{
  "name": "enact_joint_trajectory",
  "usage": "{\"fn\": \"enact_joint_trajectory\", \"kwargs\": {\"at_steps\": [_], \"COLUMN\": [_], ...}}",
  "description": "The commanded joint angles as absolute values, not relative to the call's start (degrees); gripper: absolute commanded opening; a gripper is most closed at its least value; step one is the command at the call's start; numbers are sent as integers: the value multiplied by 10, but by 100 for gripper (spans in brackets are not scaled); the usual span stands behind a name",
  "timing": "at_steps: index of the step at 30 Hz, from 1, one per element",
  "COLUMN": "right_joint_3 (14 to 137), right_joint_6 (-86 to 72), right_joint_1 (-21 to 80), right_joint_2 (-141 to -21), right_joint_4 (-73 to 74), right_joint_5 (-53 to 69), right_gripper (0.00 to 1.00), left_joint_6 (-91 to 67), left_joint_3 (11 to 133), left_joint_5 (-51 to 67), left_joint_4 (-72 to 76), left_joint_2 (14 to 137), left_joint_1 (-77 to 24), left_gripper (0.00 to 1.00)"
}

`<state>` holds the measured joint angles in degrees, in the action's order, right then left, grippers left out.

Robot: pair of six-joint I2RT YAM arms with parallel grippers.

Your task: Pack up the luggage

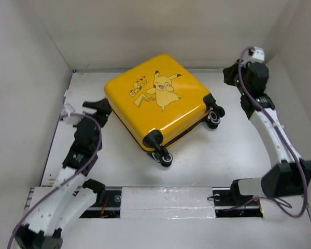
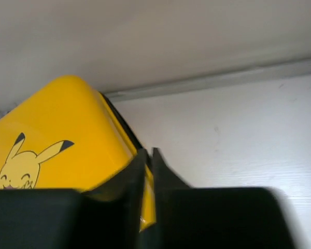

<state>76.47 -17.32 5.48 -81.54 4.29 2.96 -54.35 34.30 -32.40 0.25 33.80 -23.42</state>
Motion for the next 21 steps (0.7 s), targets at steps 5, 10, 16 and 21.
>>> {"fn": "enact_joint_trajectory", "kwargs": {"at_steps": [5, 10, 16, 21], "right_joint_3": [479, 381, 322, 415], "right_joint_6": [-245, -245, -274, -251], "right_joint_1": [81, 105, 163, 214], "right_joint_2": [-575, -488, -533, -687], "right_joint_4": [-2, 34, -26, -88], "right_joint_5": [-11, -8, 22, 62], "right_gripper": [0, 0, 0, 0], "left_joint_6": [-477, -415, -389, -415], "left_joint_3": [611, 895, 1028, 916], "left_joint_5": [-157, -73, 24, 62], "left_joint_4": [113, -32, -99, -28], "left_joint_2": [683, 928, 1114, 1114], "left_joint_1": [-108, -15, 33, 33], "left_gripper": [76, 77, 77, 77]}}
